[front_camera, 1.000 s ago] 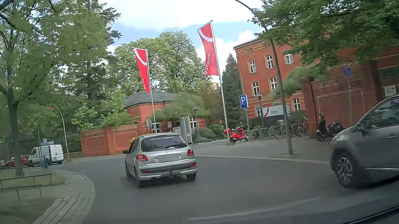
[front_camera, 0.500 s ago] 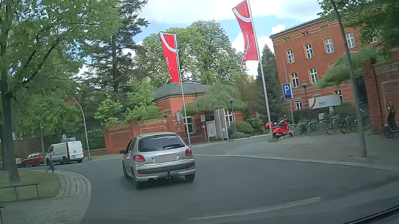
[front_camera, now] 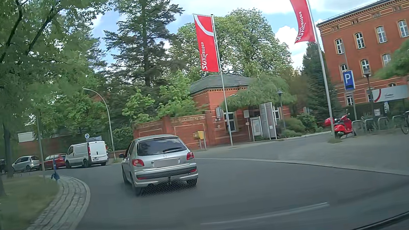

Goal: Follow the waypoints while adhering to traffic rules and regulations

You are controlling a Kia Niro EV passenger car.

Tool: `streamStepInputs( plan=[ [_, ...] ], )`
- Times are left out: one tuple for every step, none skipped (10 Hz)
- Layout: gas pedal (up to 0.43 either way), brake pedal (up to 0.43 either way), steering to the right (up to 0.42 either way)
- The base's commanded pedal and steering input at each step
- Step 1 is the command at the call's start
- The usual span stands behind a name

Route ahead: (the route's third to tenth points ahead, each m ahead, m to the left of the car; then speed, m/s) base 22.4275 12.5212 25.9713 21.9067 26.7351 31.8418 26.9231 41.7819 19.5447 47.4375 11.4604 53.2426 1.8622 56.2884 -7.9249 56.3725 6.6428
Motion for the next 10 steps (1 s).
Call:
streamStepInputs(
  plan=[
    [0.059,0.018,-0.161],
    [0.059,0.024,-0.161],
    [0.047,0.018,-0.161],
    [0.047,0.018,-0.161],
    [0.047,0.018,-0.162],
    [0.047,0.018,-0.174],
    [0.047,0.018,-0.177],
    [0.047,0.018,-0.175],
    [0.028,0.018,-0.175],
    [0.008,0.018,-0.174]
  ],
)
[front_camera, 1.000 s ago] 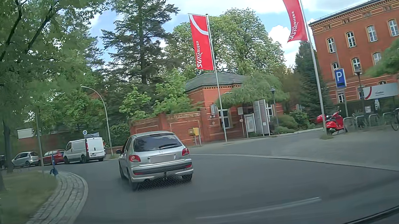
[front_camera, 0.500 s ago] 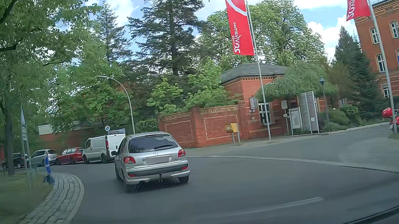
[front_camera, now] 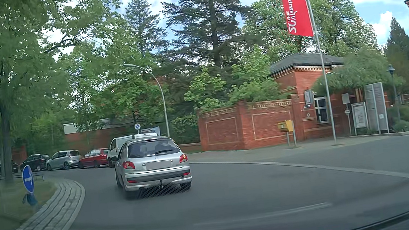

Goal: Follow the waypoints while adhering to traffic rules and regulations

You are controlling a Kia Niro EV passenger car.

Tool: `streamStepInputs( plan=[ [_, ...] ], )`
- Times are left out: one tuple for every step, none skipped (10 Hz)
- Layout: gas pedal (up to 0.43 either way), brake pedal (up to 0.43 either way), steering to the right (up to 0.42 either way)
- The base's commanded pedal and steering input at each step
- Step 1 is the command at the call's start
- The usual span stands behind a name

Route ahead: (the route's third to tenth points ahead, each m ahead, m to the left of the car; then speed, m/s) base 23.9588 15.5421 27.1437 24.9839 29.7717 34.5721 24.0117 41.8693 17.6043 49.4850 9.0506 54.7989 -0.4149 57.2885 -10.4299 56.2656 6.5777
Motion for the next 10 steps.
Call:
streamStepInputs(
  plan=[
    [0.000,0.018,-0.174],
    [0.000,0.018,-0.174],
    [0.000,0.018,-0.174],
    [0.000,0.018,-0.176],
    [0.000,0.018,-0.179],
    [0.000,0.018,-0.180],
    [0.000,0.018,-0.184],
    [0.000,0.018,-0.186],
    [0.000,0.018,-0.187],
    [0.000,0.018,-0.187]
  ],
)
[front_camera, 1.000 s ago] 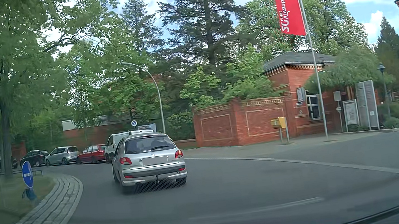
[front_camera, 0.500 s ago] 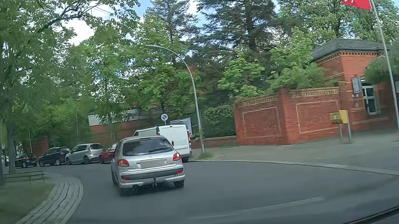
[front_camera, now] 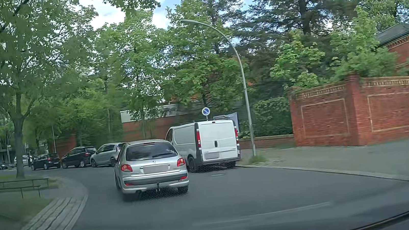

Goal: Follow the waypoints while adhering to traffic rules and regulations

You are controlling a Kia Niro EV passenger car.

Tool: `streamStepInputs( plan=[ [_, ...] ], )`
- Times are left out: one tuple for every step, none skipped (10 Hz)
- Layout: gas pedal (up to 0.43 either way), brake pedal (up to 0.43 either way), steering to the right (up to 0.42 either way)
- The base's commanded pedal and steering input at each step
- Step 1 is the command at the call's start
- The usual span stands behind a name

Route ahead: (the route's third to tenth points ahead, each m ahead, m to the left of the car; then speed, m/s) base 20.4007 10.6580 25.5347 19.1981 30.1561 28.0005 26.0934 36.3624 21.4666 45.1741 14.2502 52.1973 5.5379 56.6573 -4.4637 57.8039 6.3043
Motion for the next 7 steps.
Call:
streamStepInputs(
  plan=[
    [0.000,0.018,-0.187],
    [0.000,0.018,-0.188],
    [0.000,0.018,-0.189],
    [0.000,0.018,-0.193],
    [0.000,0.018,-0.195],
    [0.000,0.018,-0.195],
    [0.000,0.018,-0.195]
  ],
)
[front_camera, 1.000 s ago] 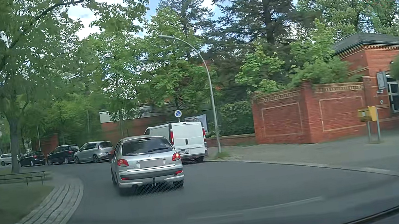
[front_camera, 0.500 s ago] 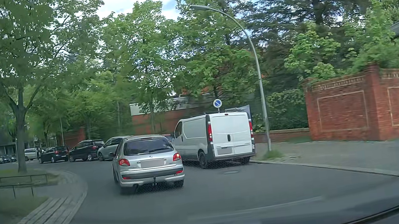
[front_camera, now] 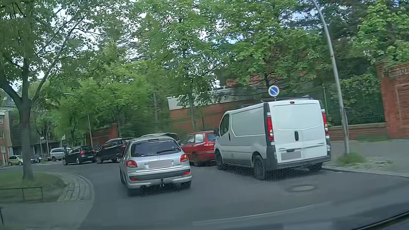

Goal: Follow the waypoints while adhering to traffic rules and regulations

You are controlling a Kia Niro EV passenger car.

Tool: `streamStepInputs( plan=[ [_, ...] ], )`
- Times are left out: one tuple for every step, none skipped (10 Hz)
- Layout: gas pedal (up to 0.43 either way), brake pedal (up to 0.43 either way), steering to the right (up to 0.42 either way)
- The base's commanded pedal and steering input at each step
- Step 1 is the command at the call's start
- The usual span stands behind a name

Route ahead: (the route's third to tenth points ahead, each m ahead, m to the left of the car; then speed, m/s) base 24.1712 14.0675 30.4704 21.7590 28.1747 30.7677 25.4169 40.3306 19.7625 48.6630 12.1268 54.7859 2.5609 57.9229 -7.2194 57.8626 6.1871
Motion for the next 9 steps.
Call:
streamStepInputs(
  plan=[
    [0.000,0.018,-0.193],
    [0.000,0.018,-0.191],
    [0.000,0.018,-0.187],
    [0.000,0.018,-0.182],
    [0.000,0.018,-0.178],
    [0.000,0.018,-0.178],
    [0.008,0.018,-0.176],
    [0.008,0.018,-0.170],
    [0.039,0.018,-0.164]
  ],
)
